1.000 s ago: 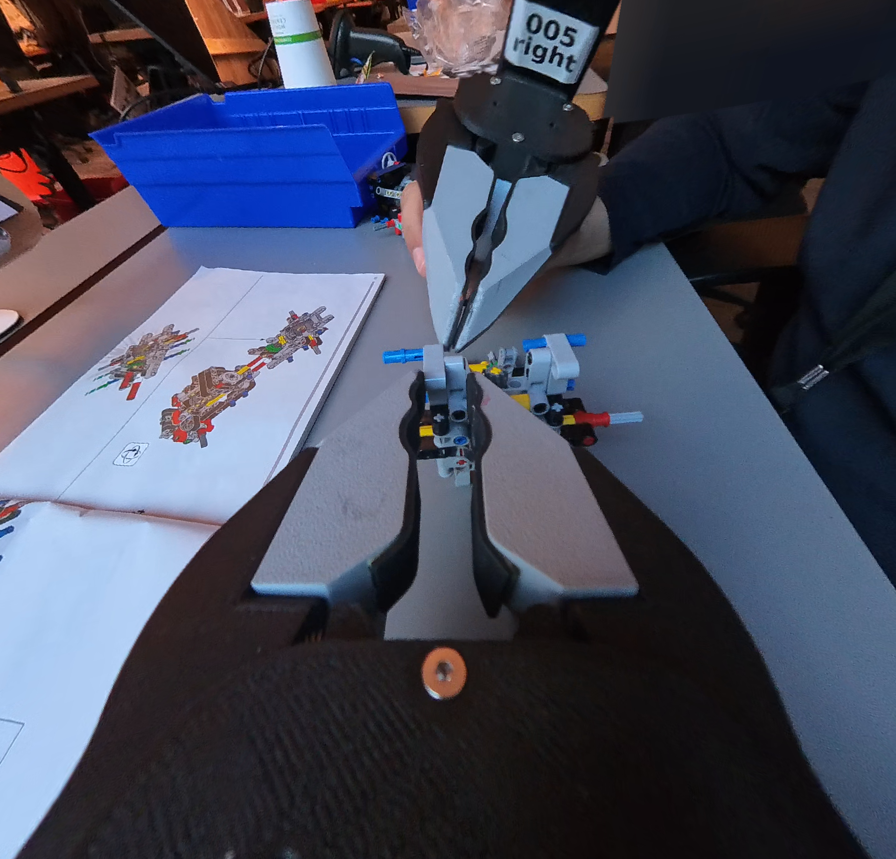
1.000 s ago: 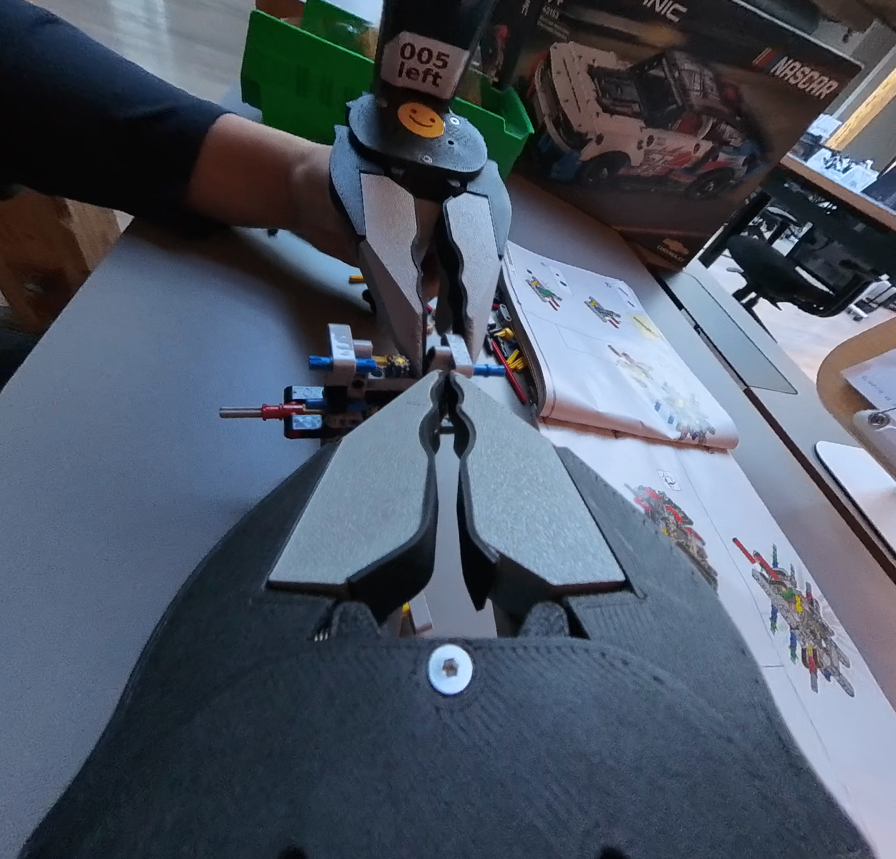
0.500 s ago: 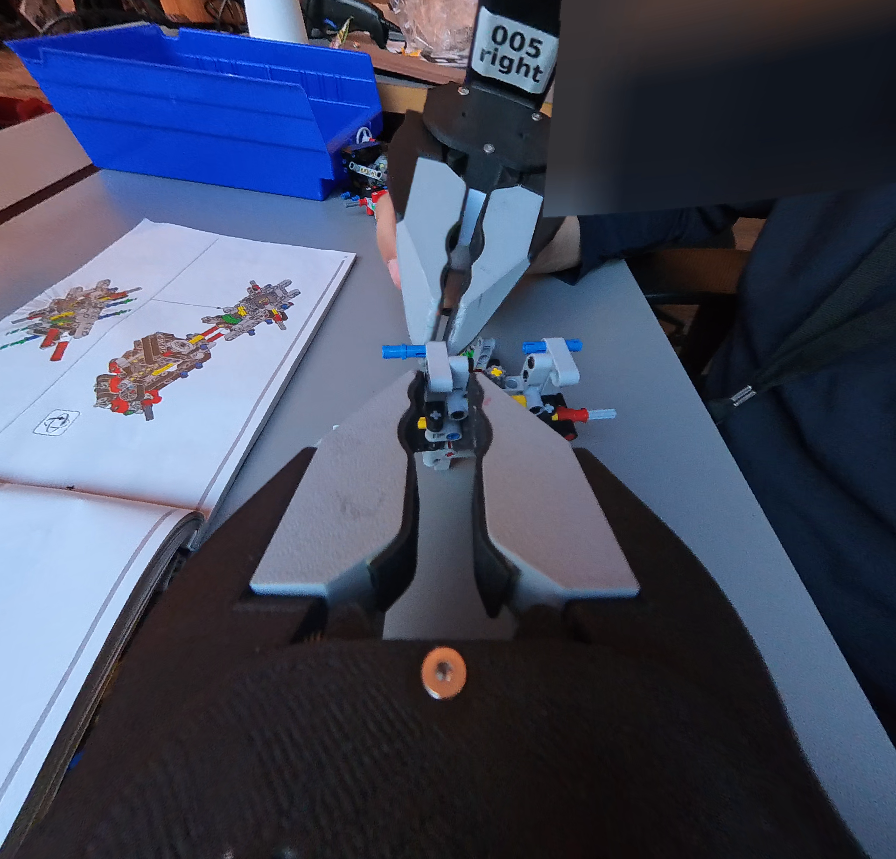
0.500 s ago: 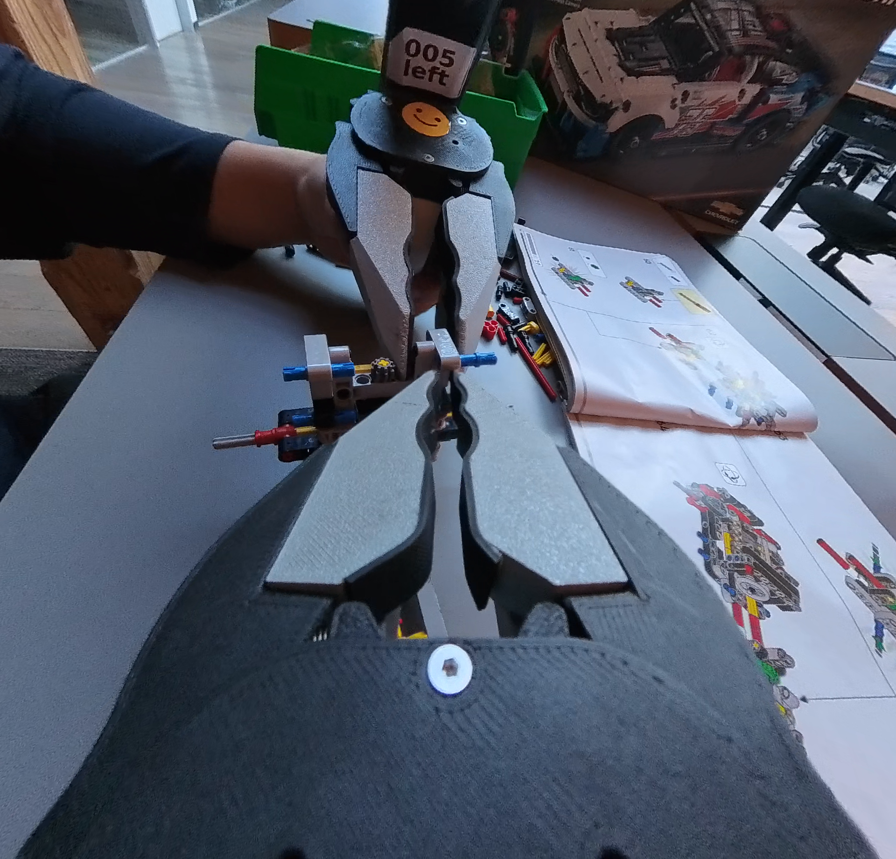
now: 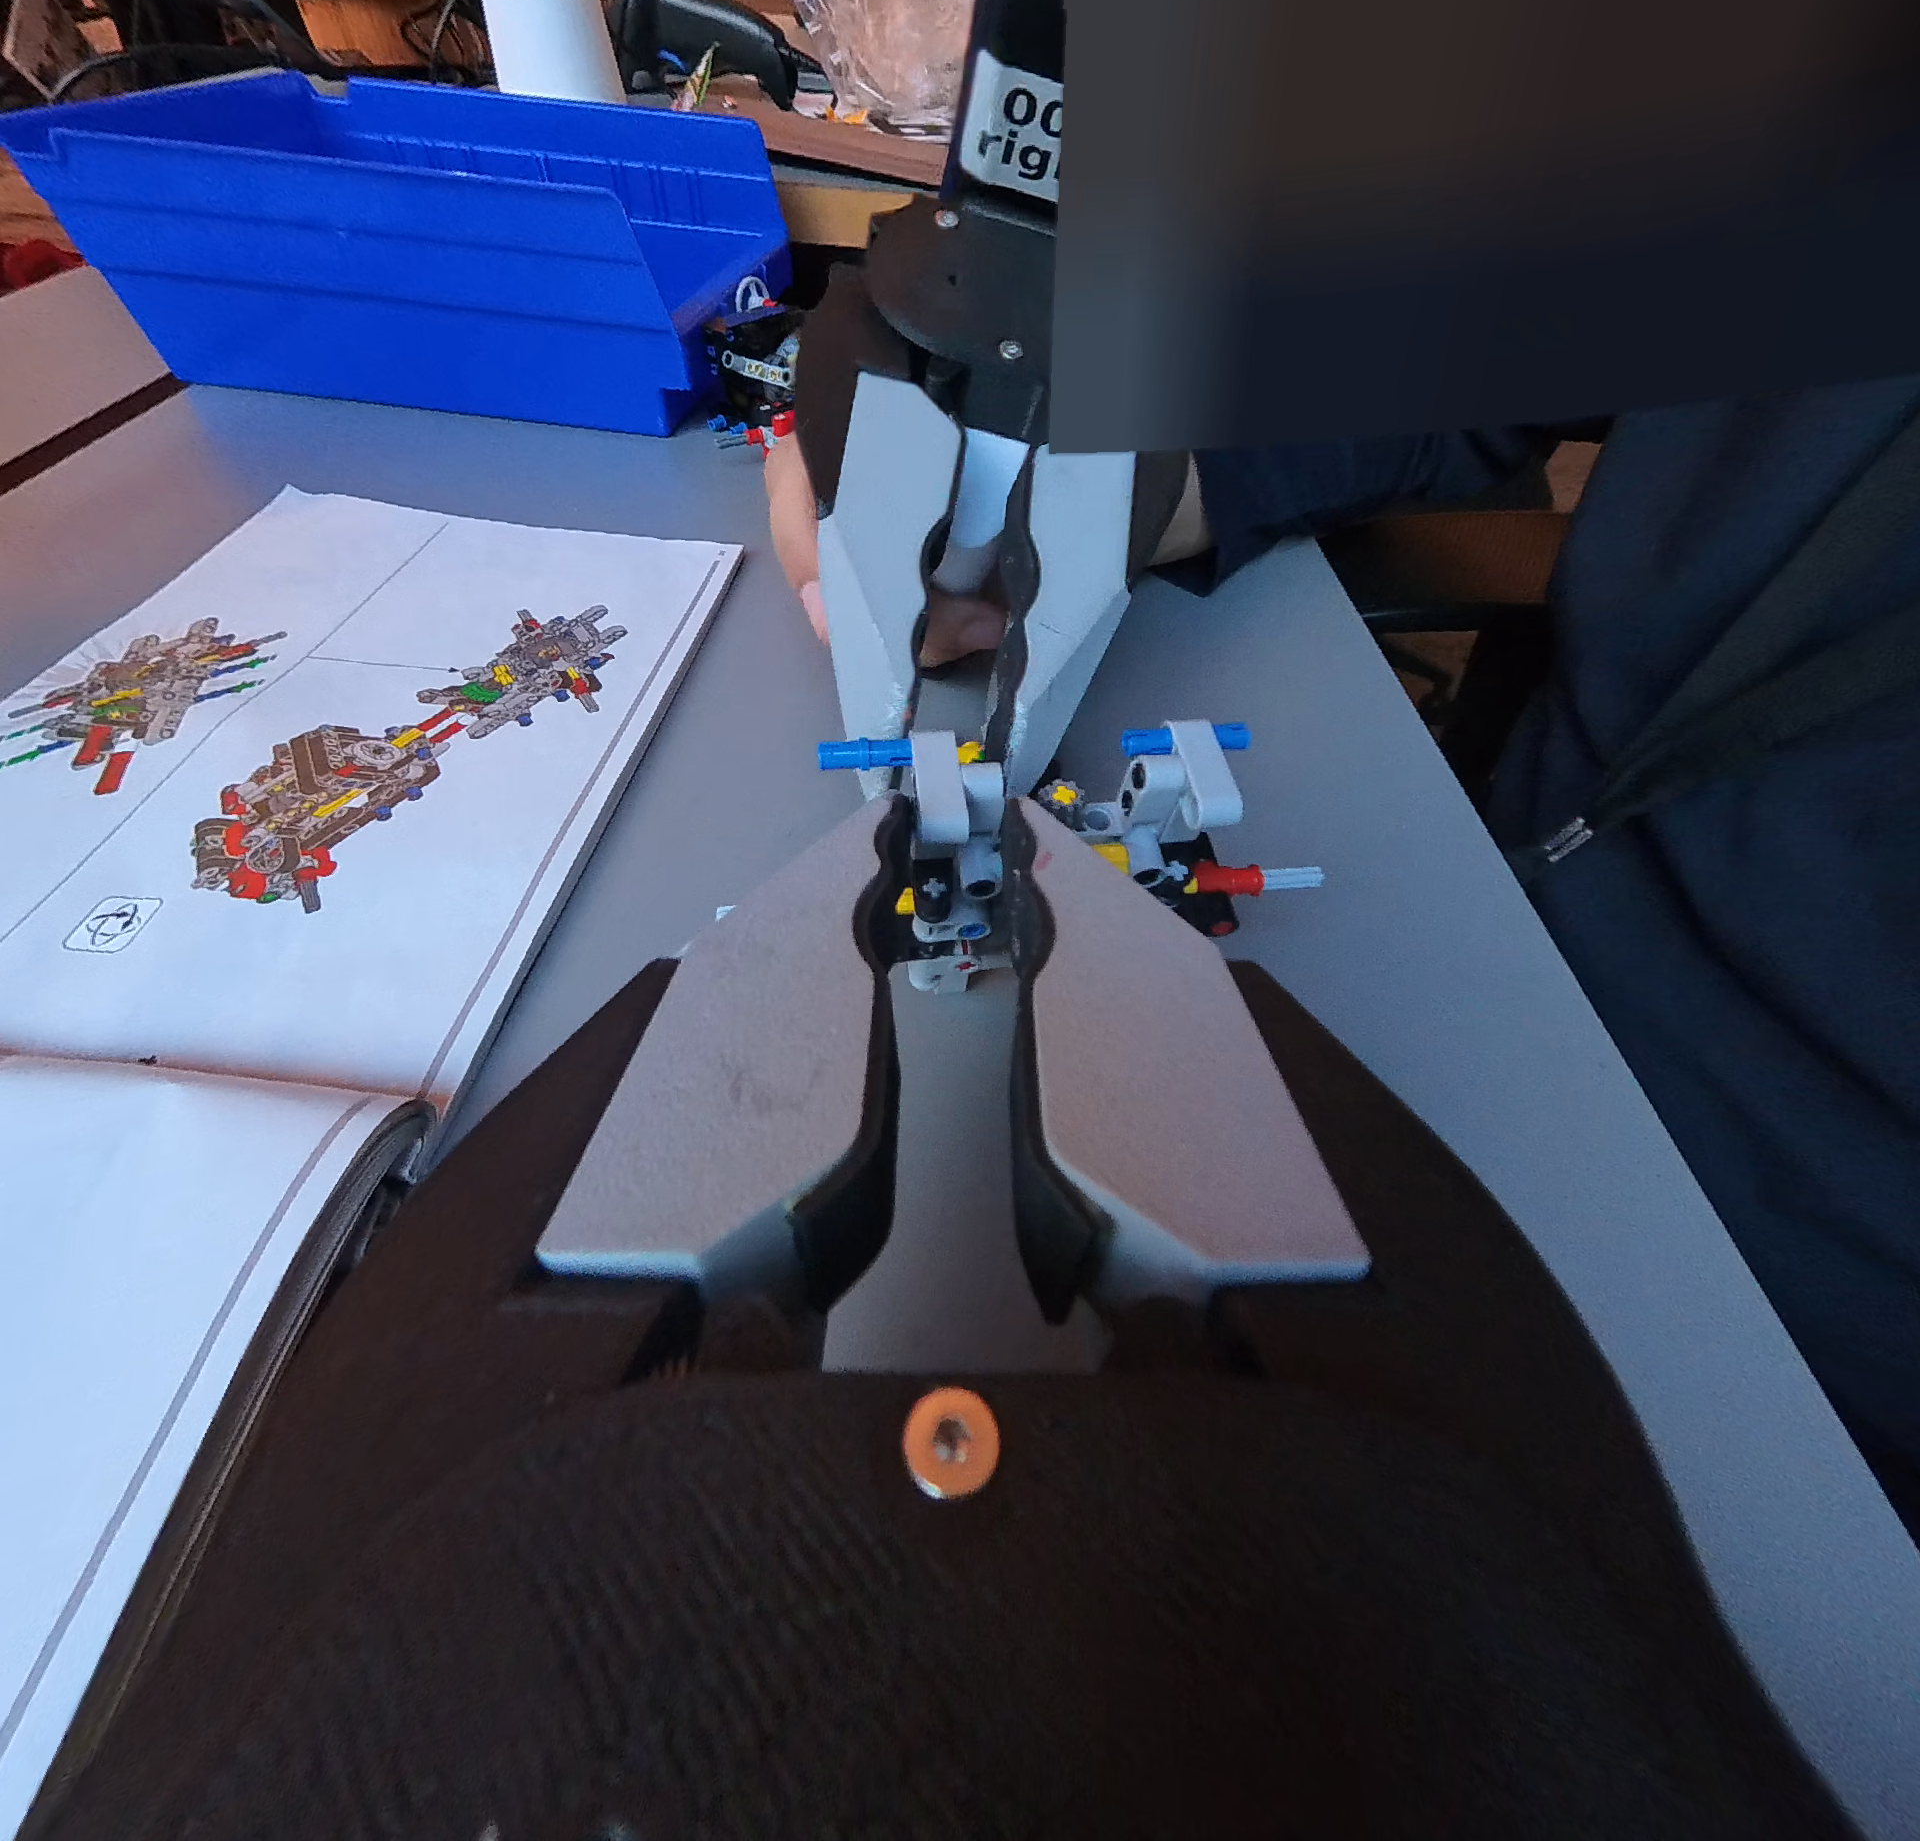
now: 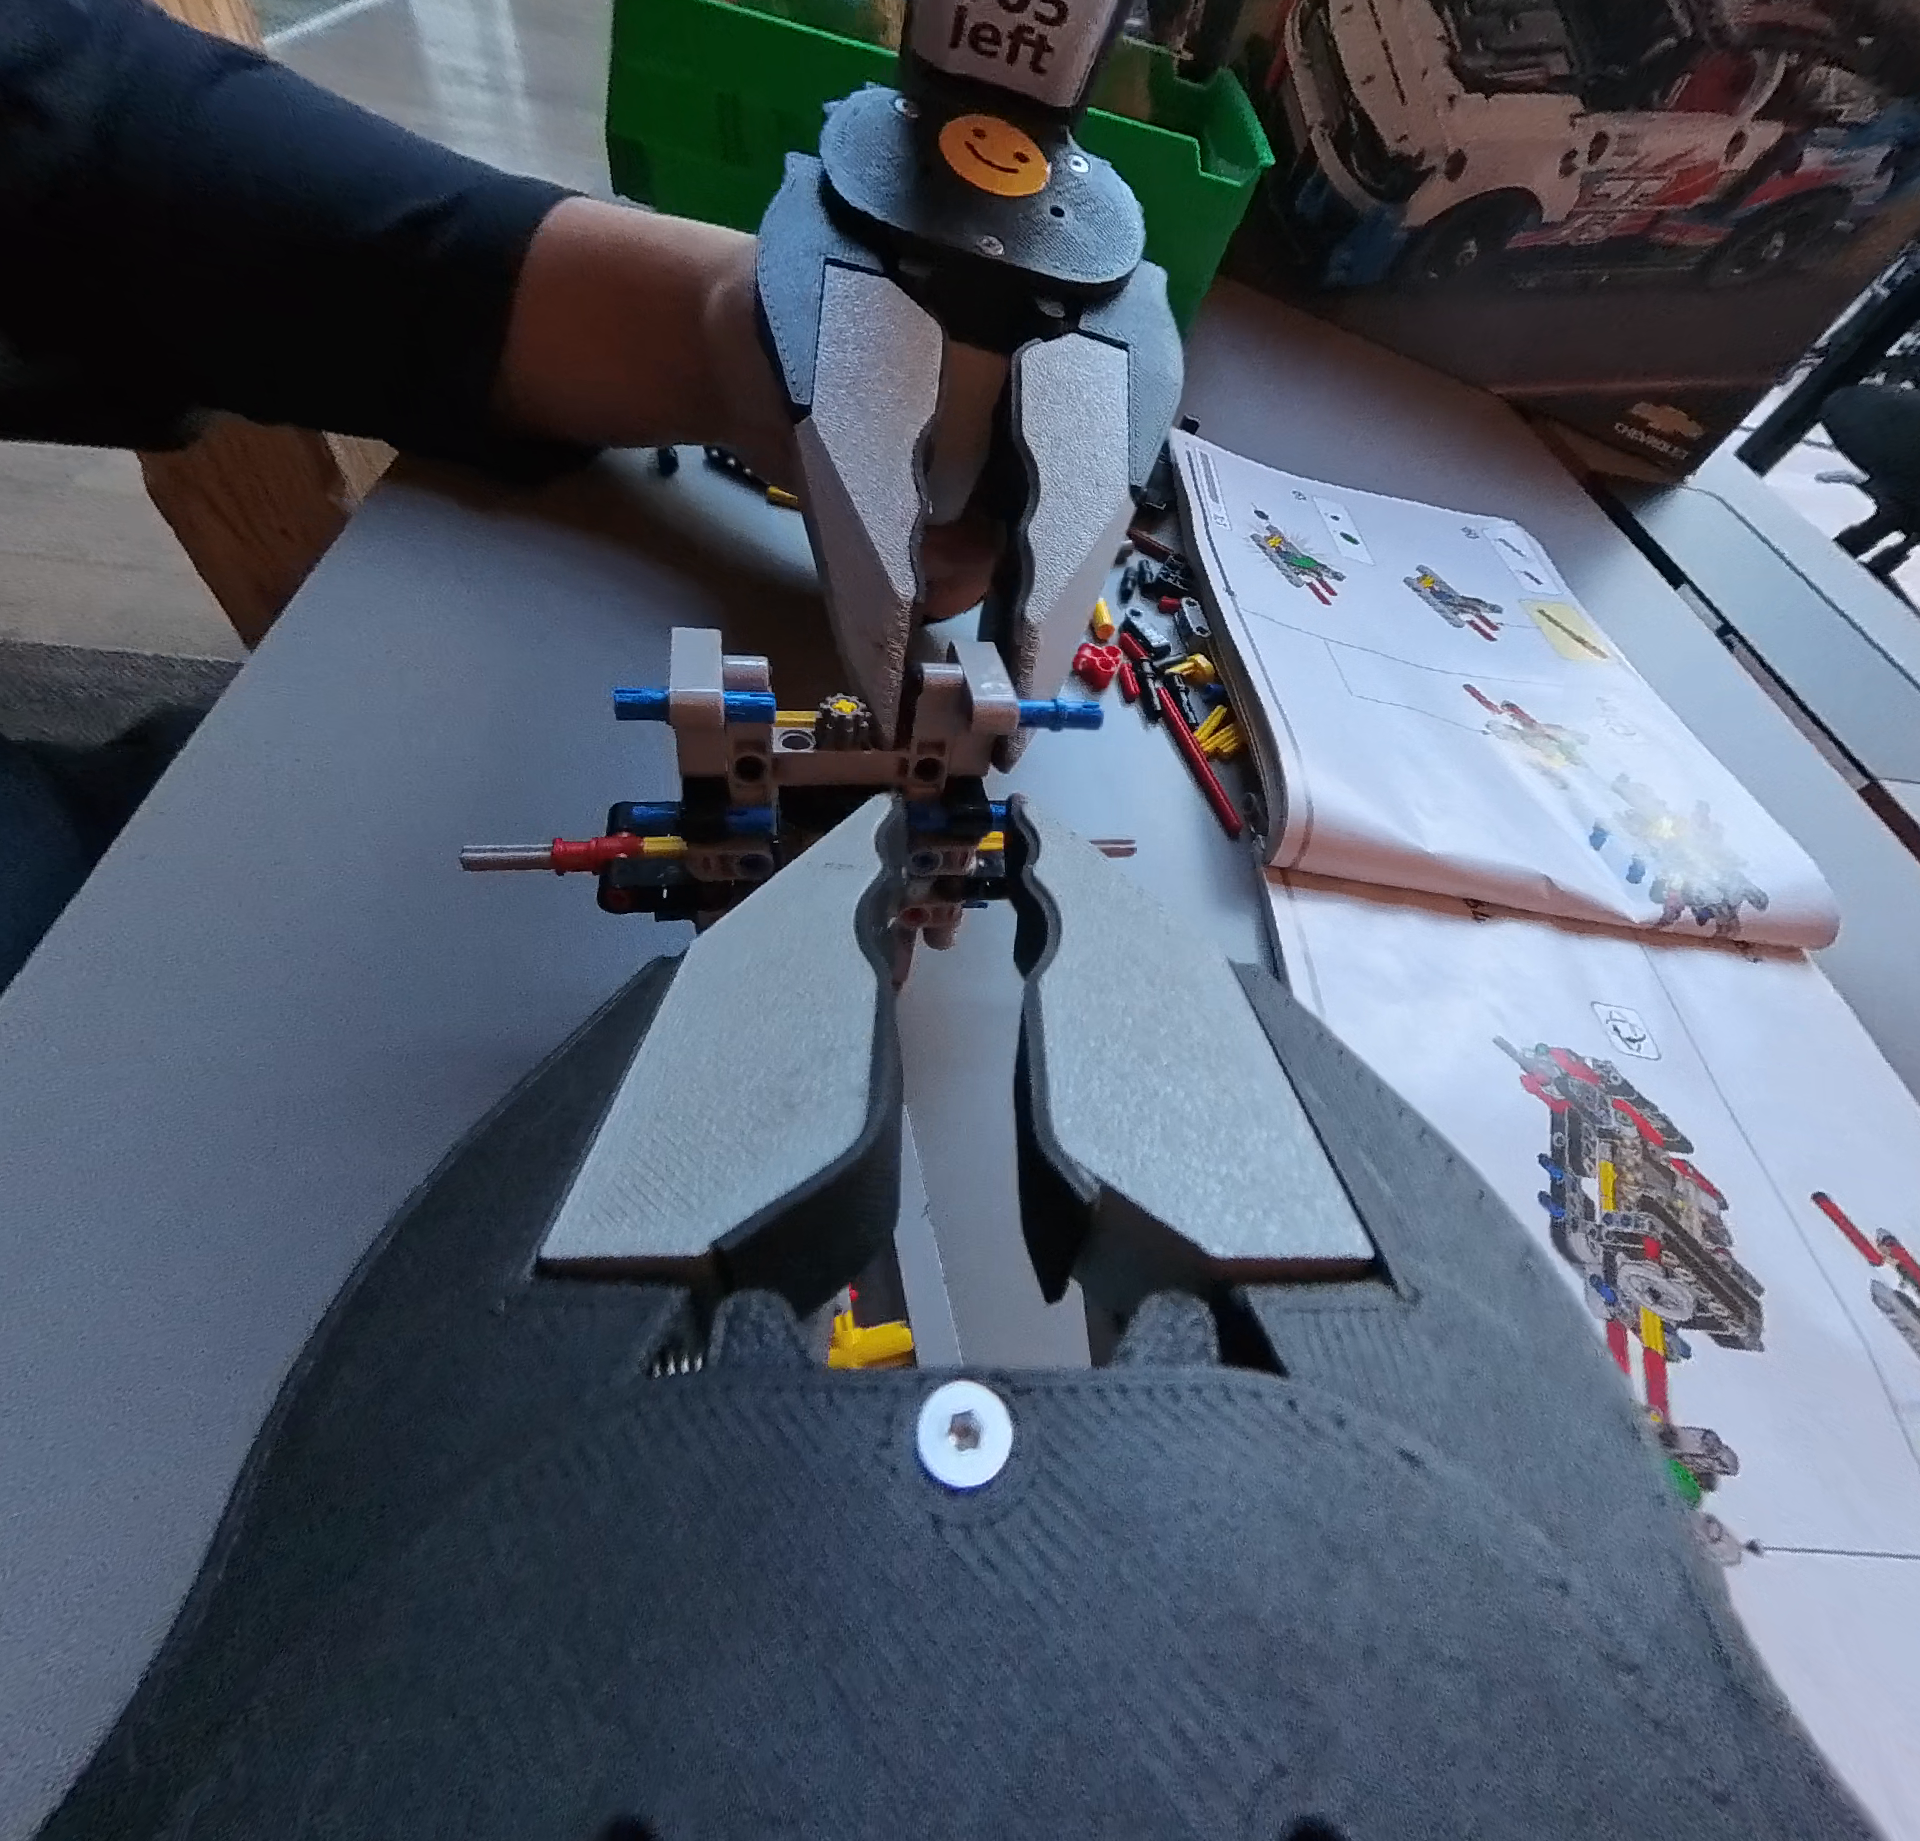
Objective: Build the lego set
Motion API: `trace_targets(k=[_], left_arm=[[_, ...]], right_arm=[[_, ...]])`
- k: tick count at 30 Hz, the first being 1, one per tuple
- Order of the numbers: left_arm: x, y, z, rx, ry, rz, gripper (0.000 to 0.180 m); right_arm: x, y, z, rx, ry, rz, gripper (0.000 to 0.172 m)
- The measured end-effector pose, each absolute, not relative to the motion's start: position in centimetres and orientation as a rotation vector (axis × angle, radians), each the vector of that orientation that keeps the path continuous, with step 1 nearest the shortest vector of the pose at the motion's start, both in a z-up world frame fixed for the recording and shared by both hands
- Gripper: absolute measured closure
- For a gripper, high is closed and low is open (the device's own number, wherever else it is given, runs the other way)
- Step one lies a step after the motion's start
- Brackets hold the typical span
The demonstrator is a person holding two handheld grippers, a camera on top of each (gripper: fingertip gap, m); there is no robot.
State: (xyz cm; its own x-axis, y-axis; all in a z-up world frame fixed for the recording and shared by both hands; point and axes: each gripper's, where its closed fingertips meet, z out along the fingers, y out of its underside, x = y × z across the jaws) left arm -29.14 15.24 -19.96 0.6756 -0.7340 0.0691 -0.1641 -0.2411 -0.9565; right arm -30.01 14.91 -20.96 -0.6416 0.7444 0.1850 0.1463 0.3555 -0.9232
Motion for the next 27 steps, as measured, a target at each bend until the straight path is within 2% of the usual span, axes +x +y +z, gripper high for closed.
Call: trace_targets(k=[27], left_arm=[[-29.22, 15.1, -19.97, -1.767, 0.693, -0.636, 0.168]], right_arm=[[-30.06, 14.97, -21.05, -0.752, -2.154, 1.231, 0.16]])
